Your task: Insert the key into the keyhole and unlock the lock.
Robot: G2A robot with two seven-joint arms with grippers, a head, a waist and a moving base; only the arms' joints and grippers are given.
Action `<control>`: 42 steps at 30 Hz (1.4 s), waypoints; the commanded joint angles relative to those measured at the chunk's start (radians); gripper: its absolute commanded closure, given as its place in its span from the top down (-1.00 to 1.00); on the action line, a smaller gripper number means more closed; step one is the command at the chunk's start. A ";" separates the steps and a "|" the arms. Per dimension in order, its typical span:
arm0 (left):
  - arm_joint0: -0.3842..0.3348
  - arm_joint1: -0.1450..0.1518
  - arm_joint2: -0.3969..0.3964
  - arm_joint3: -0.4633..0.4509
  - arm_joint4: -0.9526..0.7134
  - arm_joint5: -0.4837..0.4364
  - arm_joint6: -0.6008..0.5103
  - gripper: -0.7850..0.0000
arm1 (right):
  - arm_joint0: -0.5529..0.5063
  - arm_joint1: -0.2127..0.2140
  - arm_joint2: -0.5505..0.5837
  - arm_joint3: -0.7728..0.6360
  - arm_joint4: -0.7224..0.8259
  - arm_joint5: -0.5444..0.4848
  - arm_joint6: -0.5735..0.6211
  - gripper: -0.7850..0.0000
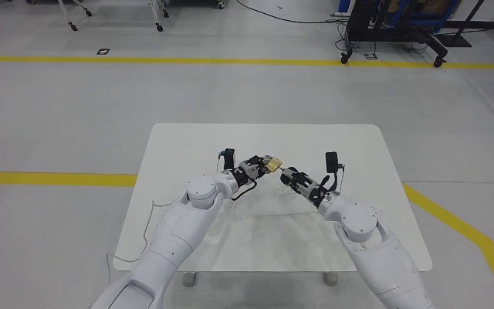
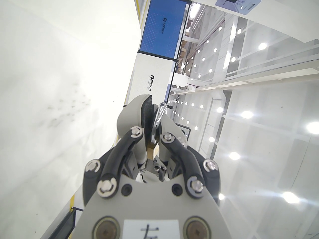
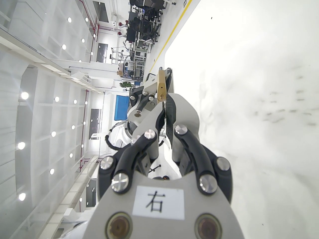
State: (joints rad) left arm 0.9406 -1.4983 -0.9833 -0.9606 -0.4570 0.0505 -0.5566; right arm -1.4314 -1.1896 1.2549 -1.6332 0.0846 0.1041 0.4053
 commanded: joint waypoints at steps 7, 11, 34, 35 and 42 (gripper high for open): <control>-0.007 -0.002 0.002 0.011 0.011 -0.010 -0.013 -1.00 | 0.016 -0.003 -0.010 0.004 -0.001 0.012 0.003 -1.00; -0.010 -0.003 0.002 0.016 0.014 -0.013 -0.021 -1.00 | 0.020 -0.004 -0.007 0.003 0.005 0.016 0.010 -1.00; 0.002 -0.003 -0.034 0.003 0.015 -0.080 0.032 -1.00 | 0.028 -0.005 0.003 0.007 0.053 0.016 0.043 1.00; 0.004 -0.003 -0.036 0.000 0.015 -0.086 0.034 -1.00 | 0.028 -0.005 0.003 0.007 0.053 0.016 0.043 1.00; 0.028 0.002 -0.052 -0.033 0.034 -0.146 0.053 -1.00 | 0.039 -0.010 0.044 0.077 0.314 0.011 0.165 1.00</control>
State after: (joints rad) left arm 0.9649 -1.4970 -1.0343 -0.9892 -0.4256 -0.0849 -0.5058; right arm -1.3981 -1.1993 1.2938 -1.5714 0.3431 0.1123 0.5501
